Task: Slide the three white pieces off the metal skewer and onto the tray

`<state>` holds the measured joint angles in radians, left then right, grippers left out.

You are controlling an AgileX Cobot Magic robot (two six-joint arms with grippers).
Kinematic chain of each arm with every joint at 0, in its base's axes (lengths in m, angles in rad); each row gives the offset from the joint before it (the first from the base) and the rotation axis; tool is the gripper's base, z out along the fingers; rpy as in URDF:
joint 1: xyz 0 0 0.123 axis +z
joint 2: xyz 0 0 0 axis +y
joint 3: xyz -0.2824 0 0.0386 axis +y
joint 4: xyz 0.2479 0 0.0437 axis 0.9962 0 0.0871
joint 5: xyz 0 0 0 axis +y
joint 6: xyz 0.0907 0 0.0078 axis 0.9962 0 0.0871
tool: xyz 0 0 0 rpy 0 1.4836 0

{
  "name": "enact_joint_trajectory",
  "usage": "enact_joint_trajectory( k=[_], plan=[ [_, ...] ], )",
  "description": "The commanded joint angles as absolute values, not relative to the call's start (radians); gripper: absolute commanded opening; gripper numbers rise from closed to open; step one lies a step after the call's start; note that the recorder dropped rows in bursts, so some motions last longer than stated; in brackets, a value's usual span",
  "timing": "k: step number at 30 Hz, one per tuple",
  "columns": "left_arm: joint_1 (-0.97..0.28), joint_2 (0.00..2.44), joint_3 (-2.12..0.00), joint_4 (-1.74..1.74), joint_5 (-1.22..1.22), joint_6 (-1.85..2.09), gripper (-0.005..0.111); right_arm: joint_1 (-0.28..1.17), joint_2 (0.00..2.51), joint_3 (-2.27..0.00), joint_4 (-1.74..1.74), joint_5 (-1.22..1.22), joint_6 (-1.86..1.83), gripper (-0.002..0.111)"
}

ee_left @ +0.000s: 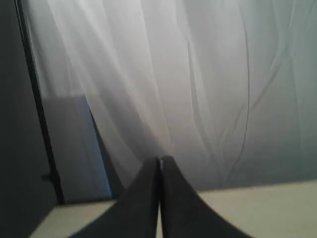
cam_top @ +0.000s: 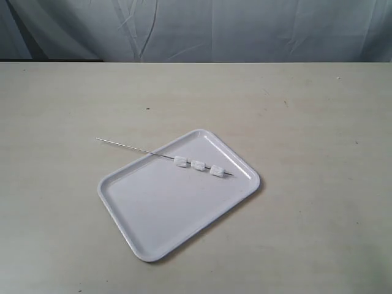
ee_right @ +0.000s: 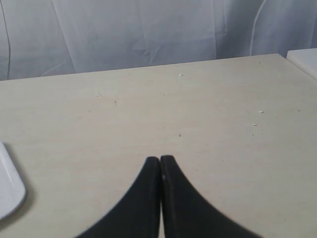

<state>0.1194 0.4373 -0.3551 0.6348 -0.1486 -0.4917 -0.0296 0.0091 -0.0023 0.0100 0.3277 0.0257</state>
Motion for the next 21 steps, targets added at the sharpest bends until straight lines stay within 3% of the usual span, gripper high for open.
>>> enact_joint_trajectory(
  k=[1, 7, 11, 19, 21],
  plan=[
    [0.038, 0.707, -0.407, 0.749, 0.000, -0.576, 0.000, -0.035, 0.005, 0.000, 0.007, 0.320, 0.029, -0.001],
    [-0.161, 0.976, -0.545, 0.627, 0.379, -0.466, 0.000, -0.035, 0.005, 0.000, -0.020, 0.275, 0.025, -0.001],
    [-0.228, 1.100, -0.641, 0.419, 0.551, -0.270, 0.000, -0.035, 0.005, 0.000, -0.009, 0.202, 0.025, -0.001],
    [-0.233, 1.306, -0.704, -0.216, 0.530, 0.618, 0.000, -0.035, 0.005, 0.000, -0.009, -0.117, 0.025, -0.001],
    [-0.233, 1.367, -0.704, -0.340, 0.442, 0.844, 0.008, -0.035, 0.005, 0.000, -0.009, -0.271, 0.025, -0.001]
  ],
)
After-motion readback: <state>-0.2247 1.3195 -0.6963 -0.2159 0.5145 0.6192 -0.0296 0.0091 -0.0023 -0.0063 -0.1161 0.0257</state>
